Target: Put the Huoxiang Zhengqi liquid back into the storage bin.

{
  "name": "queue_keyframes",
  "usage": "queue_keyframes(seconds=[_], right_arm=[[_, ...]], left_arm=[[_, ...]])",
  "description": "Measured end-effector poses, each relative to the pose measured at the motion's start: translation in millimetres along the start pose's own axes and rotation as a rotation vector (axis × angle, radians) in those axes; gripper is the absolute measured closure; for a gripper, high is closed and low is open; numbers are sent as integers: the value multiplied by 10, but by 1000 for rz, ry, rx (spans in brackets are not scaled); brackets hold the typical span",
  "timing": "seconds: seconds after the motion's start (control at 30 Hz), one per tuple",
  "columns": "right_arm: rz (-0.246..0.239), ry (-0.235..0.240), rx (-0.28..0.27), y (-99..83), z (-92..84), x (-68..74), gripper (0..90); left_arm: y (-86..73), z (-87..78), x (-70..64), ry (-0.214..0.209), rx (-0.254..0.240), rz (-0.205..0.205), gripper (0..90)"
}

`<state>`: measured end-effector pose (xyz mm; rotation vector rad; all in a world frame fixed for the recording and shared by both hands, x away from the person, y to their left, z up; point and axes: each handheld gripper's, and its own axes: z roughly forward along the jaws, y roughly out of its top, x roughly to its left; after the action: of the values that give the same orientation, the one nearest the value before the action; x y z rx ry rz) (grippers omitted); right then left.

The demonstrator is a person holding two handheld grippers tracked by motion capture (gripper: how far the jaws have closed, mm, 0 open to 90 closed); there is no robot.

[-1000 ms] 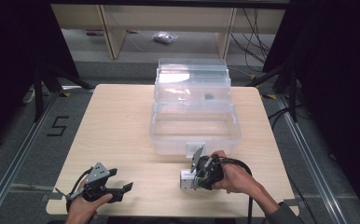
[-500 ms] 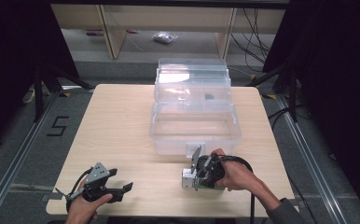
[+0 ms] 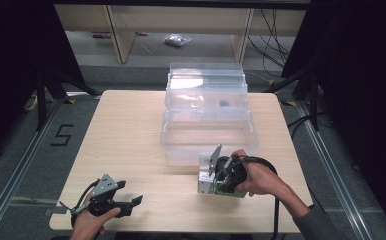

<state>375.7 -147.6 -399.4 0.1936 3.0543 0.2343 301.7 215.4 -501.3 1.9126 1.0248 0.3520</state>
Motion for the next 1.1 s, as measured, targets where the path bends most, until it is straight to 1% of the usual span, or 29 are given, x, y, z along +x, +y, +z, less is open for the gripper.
queue_keyframes(seconds=[0.03, 0.07, 0.1, 0.13, 0.17, 0.2, 0.23, 0.27, 0.3, 0.33, 0.37, 0.4, 0.43, 0.47, 0.5, 0.53, 0.6, 0.63, 0.7, 0.77, 0.83, 0.87, 0.9, 0.93, 0.97, 1.0, 1.03, 1.07, 1.1], right_arm=[[1, 5, -7, 2, -22, -15, 649], [28, 1, -3, -1, -50, -9, 649], [22, 3, -6, 0, -67, -24, 649], [2, 7, -9, 3, -81, -43, 649], [28, -2, -6, -3, -115, -42, 648], [15, 3, -12, -3, -135, -61, 649], [29, 5, -12, -6, -161, -64, 648], [29, 5, -12, -6, -161, -64, 648], [25, 6, -18, -14, -211, -97, 649], [23, 9, -23, -15, -222, -109, 648], [36, 9, -14, -19, -248, -111, 649], [9, 13, -16, -15, -267, -136, 649], [0, 16, -24, -23, -280, -153, 649], [0, 16, -24, -23, -280, -153, 649], [36, 6, -8, -21, -321, -136, 649], [24, 12, -17, -23, -361, -161, 649], [27, 2, -17, -30, -380, -167, 649], [23, 5, -23, -36, -423, -204, 649], [32, 4, -26, -37, -445, -210, 649], [26, -1, -33, -44, -508, -261, 649], [35, -5, -30, -44, -556, -281, 649], [19, -7, -30, -42, -578, -301, 649], [29, -11, -32, -41, -615, -311, 649], [59, -17, -26, -38, -651, -306, 649], [36, -14, -30, -32, -681, -342, 649], [44, -27, -24, -32, -706, -347, 649], [8, -27, -33, -24, -727, -387, 649], [43, -29, -23, -27, -753, -379, 649], [55, -34, -21, -16, -787, -394, 649]], left_arm=[[1, -1, 2, -1, 1, 2, 152], [0, -1, 3, -1, 1, 2, 152], [0, -2, 1, 5, 3, 2, 152], [2, -6, 0, 8, 7, 2, 152], [1, -3, 1, 5, 4, 2, 152], [1, -3, 1, 5, 4, 2, 152], [0, -2, 0, 5, 4, 2, 152], [0, -2, 0, 5, 4, 2, 152], [0, -4, -1, 7, 6, 2, 152], [0, -4, 0, 6, 4, 2, 152], [-1, -1, 3, 1, 1, 2, 152], [-1, -2, 4, 0, 2, 3, 152], [-1, -2, 4, 1, 1, 2, 152], [-1, -2, 4, 1, 1, 2, 152], [-1, -2, 1, 5, 2, 2, 152], [0, -4, -2, 7, 6, 2, 152], [-1, -3, -2, 6, 5, 1, 152], [-1, -2, -1, 7, 5, 1, 152], [-1, -3, -2, 7, 5, 0, 152], [-1, -6, 6, 8, 12, 8, 152], [-2, -5, 5, 7, 12, 5, 152], [-1, -6, 5, 8, 13, 7, 152], [-1, -6, 5, 8, 13, 7, 152], [-1, -6, 5, 8, 14, 7, 152], [-2, -4, 6, 6, 11, 4, 152], [-2, -4, 6, 5, 11, 5, 152], [-2, -4, 6, 6, 12, 5, 152], [-2, -4, 6, 6, 11, 4, 152], [-2, -4, 7, 6, 11, 6, 152]])
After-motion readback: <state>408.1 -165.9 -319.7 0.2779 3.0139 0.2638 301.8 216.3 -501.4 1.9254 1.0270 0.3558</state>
